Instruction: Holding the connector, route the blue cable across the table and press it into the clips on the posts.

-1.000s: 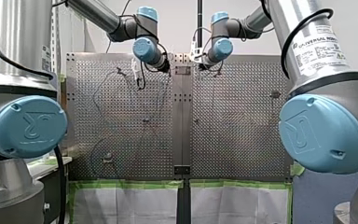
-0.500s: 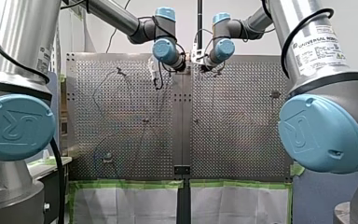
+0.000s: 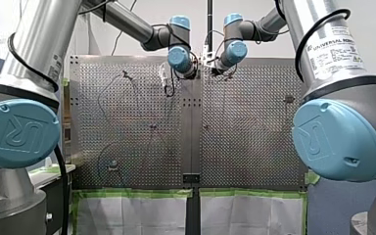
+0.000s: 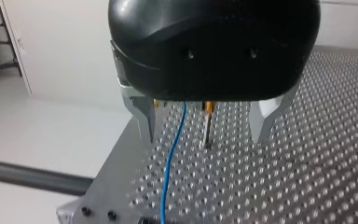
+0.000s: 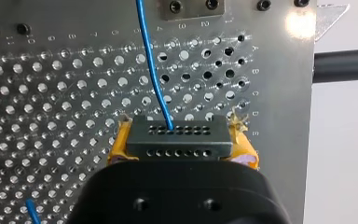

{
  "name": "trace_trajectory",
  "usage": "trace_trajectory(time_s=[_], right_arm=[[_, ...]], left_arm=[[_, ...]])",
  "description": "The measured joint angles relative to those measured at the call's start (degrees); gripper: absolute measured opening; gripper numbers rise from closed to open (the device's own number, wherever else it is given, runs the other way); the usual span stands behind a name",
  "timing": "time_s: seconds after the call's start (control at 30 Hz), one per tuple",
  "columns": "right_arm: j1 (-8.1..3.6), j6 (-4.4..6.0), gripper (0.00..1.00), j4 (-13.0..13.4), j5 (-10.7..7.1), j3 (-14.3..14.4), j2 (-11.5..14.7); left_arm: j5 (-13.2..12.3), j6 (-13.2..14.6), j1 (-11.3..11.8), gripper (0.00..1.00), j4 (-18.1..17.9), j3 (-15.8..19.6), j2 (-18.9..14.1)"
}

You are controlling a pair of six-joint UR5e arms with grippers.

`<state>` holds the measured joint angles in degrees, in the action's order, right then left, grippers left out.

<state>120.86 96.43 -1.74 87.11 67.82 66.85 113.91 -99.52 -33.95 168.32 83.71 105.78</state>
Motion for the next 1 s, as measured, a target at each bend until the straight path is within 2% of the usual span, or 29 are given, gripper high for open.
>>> trace_trajectory(time_s=[0.13,0.4,1.0], right_arm=[[-0.11,0.00,0.00,0.0,0.00,0.0,0.0],[-0.23,-0.03,0.00,0.0,0.00,0.0,0.0],[-0.70,-0.16,0.00,0.2,-0.11,0.0,-0.1]], left_arm=[[-0.4,0.0,1.3,1.00,-1.0,-0.2,0.2],[-1.2,0.1,1.7,1.00,-2.3,-1.2,1.5],[1.3,0.1,1.9,1.00,-0.8,-9.8,8.3]])
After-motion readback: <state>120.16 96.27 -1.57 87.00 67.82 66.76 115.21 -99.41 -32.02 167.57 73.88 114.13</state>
